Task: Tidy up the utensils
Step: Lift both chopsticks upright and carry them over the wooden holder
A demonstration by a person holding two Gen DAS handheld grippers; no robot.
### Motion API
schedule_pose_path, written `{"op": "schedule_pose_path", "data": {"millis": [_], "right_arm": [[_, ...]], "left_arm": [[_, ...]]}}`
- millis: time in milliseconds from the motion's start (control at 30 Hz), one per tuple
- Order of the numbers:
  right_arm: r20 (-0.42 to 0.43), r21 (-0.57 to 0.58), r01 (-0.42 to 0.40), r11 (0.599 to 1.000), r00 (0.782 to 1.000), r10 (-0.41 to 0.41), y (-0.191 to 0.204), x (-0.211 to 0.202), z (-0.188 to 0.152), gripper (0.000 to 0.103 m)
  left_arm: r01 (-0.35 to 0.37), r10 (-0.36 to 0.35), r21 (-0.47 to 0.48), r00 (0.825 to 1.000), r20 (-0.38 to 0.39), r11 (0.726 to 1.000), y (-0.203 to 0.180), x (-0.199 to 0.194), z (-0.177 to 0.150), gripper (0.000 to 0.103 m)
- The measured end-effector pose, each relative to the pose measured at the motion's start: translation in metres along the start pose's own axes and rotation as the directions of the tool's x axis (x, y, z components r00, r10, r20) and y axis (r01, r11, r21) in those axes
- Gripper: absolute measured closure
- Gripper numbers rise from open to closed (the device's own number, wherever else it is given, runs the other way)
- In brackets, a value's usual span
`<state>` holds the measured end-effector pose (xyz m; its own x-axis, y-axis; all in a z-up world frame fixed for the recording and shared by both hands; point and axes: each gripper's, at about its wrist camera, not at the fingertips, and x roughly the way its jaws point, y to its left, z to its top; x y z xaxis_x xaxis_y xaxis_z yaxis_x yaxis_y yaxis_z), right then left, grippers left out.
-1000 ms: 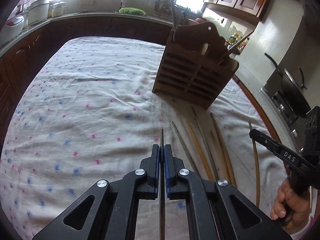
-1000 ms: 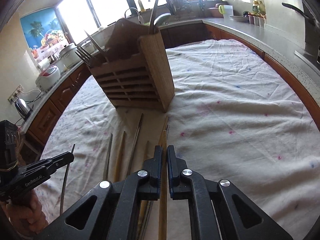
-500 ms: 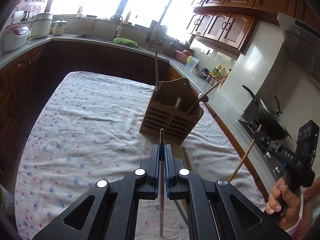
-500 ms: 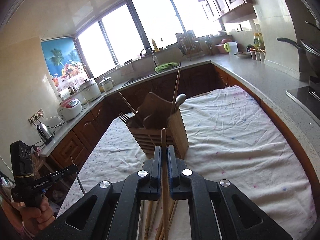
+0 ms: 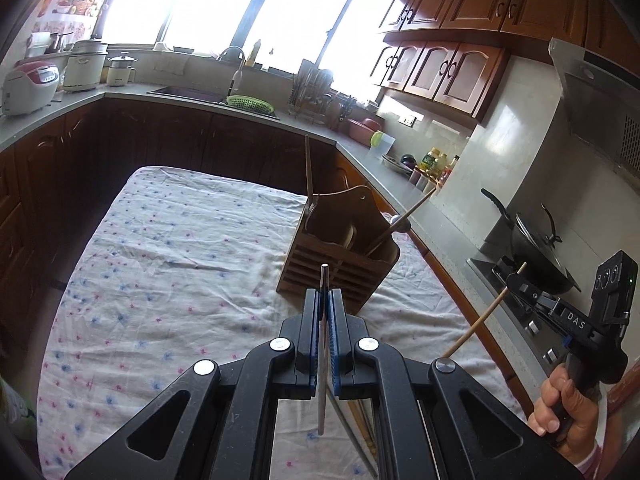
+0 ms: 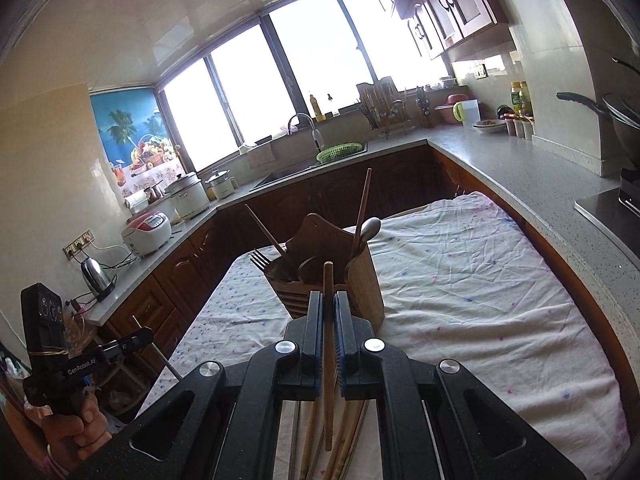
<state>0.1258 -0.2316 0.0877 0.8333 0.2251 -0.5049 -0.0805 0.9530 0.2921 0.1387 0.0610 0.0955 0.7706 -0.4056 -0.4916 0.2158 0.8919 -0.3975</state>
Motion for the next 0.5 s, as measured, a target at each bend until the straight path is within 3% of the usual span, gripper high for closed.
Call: {"op": "schedule_pose_path", "data": {"millis": [500], "right_arm": [[0.063,-0.005,0.001,1.000,0.998,-0.001,-0.001,0.001,0.026,0.098]], "left_arm": [[0.031,-0.030,-0.004,0.995,0.094,1.000,-0.001,0.013,0.042,0.101]]}}
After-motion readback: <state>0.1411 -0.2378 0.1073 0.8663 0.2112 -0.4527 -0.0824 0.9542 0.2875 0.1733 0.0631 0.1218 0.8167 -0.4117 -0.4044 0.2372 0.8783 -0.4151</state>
